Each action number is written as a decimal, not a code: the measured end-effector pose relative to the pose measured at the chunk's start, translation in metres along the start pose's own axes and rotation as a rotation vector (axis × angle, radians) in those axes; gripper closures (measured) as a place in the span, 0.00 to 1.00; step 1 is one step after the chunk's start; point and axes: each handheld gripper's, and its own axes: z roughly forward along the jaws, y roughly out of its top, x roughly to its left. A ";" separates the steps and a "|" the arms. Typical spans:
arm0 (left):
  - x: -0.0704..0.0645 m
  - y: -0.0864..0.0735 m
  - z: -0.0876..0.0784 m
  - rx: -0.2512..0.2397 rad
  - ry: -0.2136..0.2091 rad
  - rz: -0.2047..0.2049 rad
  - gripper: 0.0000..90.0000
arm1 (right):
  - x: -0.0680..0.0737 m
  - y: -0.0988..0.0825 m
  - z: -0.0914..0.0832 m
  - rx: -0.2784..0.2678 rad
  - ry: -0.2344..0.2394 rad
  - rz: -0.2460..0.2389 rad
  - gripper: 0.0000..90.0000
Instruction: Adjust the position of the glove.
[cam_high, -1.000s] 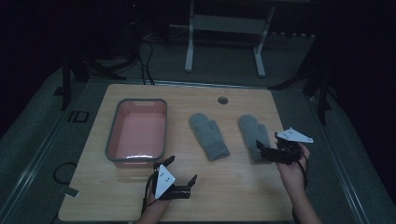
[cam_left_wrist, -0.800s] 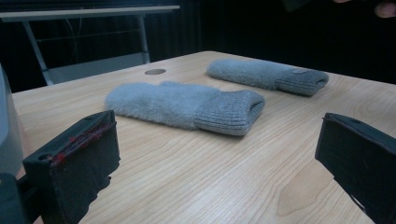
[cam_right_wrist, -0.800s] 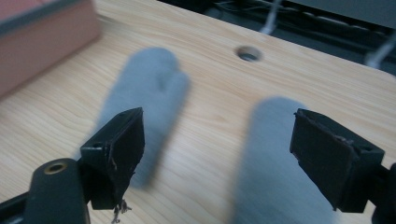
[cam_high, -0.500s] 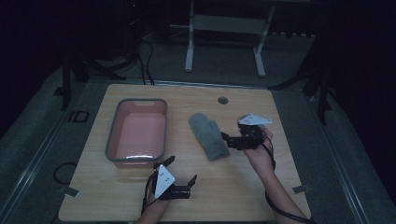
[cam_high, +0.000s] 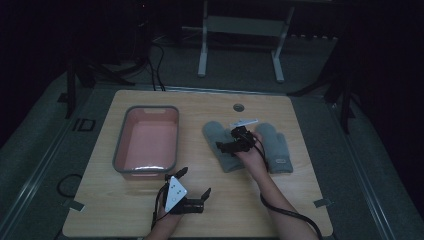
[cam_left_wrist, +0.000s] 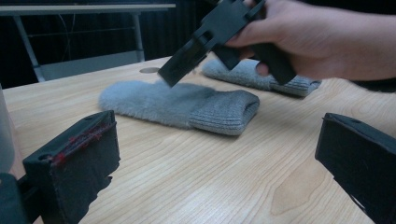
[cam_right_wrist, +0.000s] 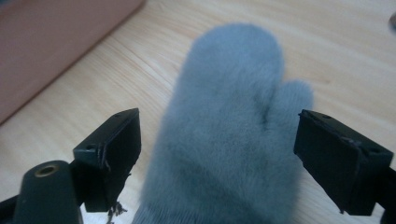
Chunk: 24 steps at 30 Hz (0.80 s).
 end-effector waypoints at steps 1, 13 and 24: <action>0.000 0.000 0.000 0.000 0.000 0.000 0.00 | 0.000 0.000 0.005 0.012 -0.004 0.011 0.14; 0.000 0.000 0.000 0.002 -0.006 -0.007 0.00 | 0.008 -0.010 0.032 0.072 -0.146 0.018 0.49; 0.000 0.000 0.000 0.003 -0.005 -0.006 0.00 | 0.022 -0.008 0.007 0.003 -0.259 0.229 0.82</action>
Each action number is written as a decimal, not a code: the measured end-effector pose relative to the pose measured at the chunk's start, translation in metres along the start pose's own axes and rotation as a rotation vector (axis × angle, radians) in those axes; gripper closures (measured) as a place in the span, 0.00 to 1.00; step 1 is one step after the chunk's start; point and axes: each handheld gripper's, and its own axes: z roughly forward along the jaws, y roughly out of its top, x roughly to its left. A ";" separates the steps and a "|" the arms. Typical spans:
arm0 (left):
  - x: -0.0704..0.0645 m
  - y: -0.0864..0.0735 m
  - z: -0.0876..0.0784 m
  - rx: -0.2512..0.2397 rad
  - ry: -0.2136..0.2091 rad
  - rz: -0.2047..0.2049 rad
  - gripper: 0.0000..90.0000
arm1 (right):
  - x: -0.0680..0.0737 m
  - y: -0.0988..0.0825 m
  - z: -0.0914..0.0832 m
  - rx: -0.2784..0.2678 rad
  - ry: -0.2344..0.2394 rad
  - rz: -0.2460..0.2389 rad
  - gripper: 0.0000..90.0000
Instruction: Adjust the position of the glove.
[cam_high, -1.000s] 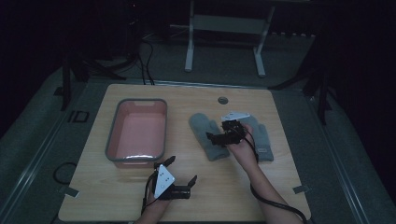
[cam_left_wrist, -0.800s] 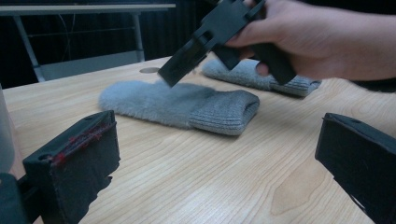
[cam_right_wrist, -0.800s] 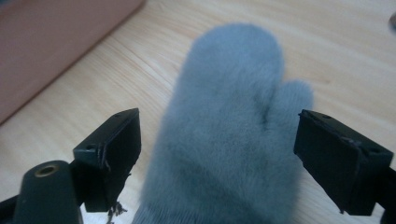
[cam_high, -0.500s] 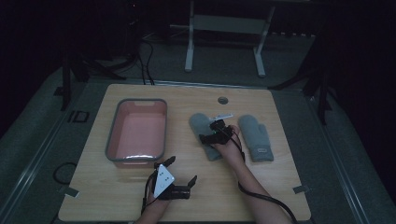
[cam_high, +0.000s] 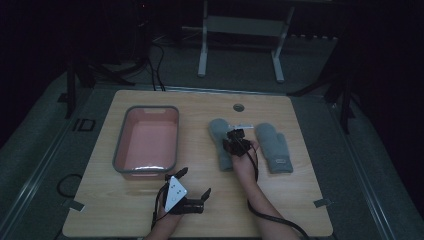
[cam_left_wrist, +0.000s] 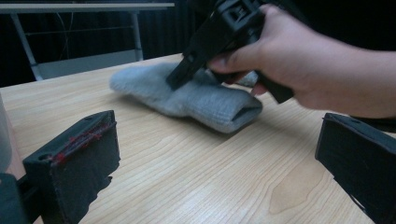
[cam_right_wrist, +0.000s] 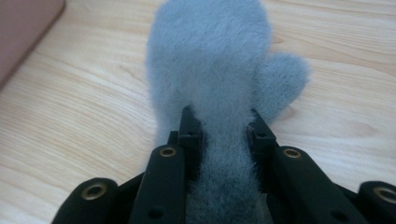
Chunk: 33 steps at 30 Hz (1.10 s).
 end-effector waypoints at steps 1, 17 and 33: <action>0.000 0.000 0.000 0.000 0.000 0.000 0.00 | 0.000 0.000 -0.004 -0.011 -0.014 0.010 0.82; 0.000 0.000 0.000 0.001 0.000 0.004 0.00 | -0.013 -0.022 -0.010 0.013 -0.122 0.202 0.79; 0.000 0.000 0.000 0.001 -0.007 -0.004 0.00 | -0.010 -0.019 -0.006 0.027 -0.072 0.153 0.32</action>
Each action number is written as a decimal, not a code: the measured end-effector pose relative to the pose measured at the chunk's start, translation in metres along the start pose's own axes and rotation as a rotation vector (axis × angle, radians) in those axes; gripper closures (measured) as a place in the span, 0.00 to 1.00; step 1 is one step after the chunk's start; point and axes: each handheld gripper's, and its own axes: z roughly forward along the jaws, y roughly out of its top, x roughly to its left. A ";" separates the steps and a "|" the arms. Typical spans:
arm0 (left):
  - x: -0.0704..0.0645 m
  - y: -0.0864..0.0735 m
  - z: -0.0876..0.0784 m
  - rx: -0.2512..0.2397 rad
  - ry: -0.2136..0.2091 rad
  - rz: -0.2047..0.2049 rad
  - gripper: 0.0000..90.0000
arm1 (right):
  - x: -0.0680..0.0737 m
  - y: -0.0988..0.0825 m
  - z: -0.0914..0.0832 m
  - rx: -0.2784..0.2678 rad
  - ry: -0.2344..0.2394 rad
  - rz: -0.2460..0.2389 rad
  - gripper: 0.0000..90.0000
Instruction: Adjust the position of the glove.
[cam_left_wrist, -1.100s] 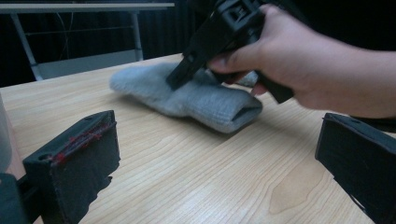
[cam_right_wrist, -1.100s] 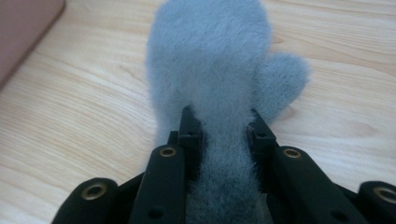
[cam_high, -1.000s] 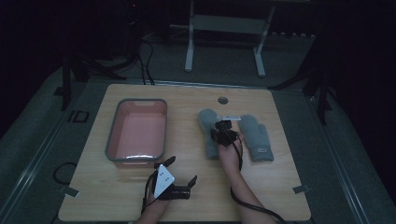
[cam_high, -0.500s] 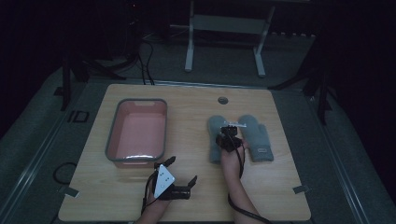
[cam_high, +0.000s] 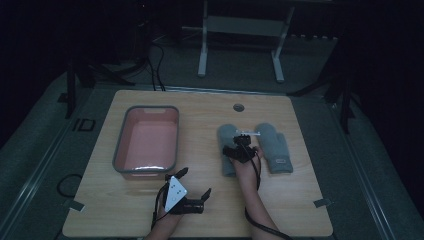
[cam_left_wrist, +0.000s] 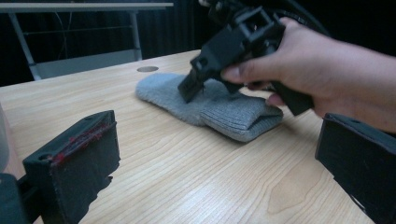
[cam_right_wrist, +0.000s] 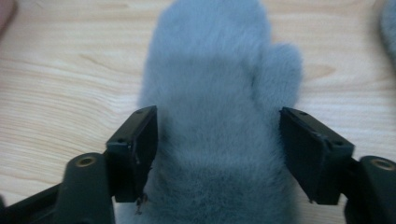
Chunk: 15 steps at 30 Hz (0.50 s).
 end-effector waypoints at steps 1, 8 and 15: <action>0.000 0.000 0.000 0.000 0.000 0.000 0.00 | -0.001 0.003 -0.003 0.003 0.010 0.001 0.29; 0.000 0.000 0.000 0.001 -0.002 0.004 0.00 | -0.013 0.022 -0.025 -0.018 0.034 -0.037 0.28; 0.000 0.000 0.000 0.000 -0.001 -0.003 0.00 | -0.049 0.036 -0.045 -0.048 -0.007 -0.041 0.33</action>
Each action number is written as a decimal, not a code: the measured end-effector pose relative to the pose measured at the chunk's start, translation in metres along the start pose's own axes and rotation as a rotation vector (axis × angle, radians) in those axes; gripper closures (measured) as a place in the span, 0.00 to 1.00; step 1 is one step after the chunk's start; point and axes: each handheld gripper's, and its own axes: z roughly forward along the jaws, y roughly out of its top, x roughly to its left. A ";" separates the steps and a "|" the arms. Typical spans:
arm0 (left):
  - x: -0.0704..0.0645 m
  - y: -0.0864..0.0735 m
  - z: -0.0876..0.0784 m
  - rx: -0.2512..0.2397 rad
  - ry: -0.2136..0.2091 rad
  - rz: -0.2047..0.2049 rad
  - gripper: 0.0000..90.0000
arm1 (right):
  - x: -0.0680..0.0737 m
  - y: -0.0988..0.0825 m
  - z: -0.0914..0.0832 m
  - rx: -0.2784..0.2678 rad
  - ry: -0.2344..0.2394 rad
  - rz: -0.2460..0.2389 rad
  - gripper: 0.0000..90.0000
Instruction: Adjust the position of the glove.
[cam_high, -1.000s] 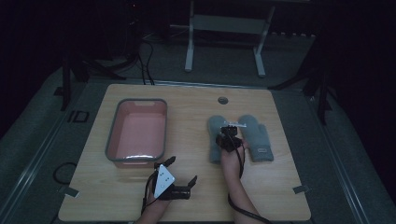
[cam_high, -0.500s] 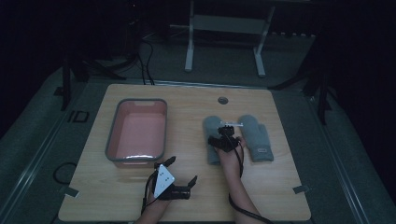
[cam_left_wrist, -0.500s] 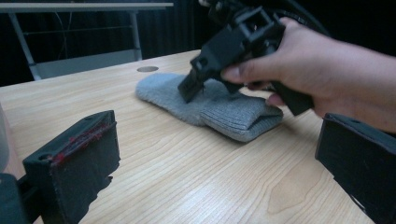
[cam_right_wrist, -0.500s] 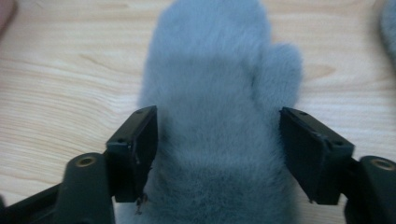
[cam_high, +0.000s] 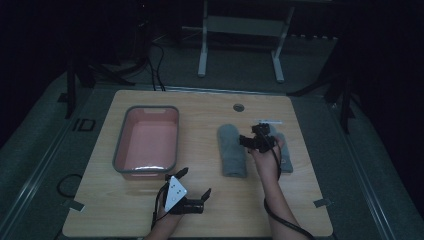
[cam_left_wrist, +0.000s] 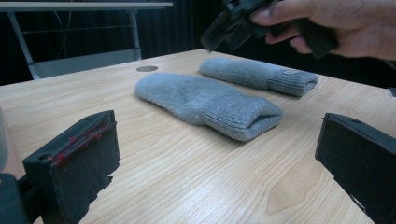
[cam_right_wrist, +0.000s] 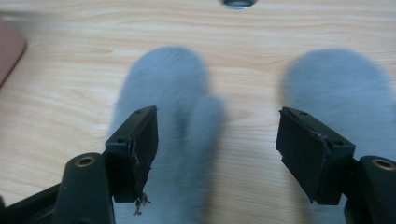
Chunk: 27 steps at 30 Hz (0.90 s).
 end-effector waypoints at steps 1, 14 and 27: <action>0.000 0.000 0.000 0.000 0.000 0.000 0.00 | -0.006 0.001 -0.002 -0.004 -0.008 0.001 0.33; 0.001 0.000 0.000 0.002 0.002 -0.004 0.00 | -0.071 -0.005 -0.011 0.016 -0.012 0.011 0.37; 0.000 0.000 0.000 0.001 0.001 -0.001 0.00 | -0.103 -0.012 0.006 0.055 -0.008 0.058 0.39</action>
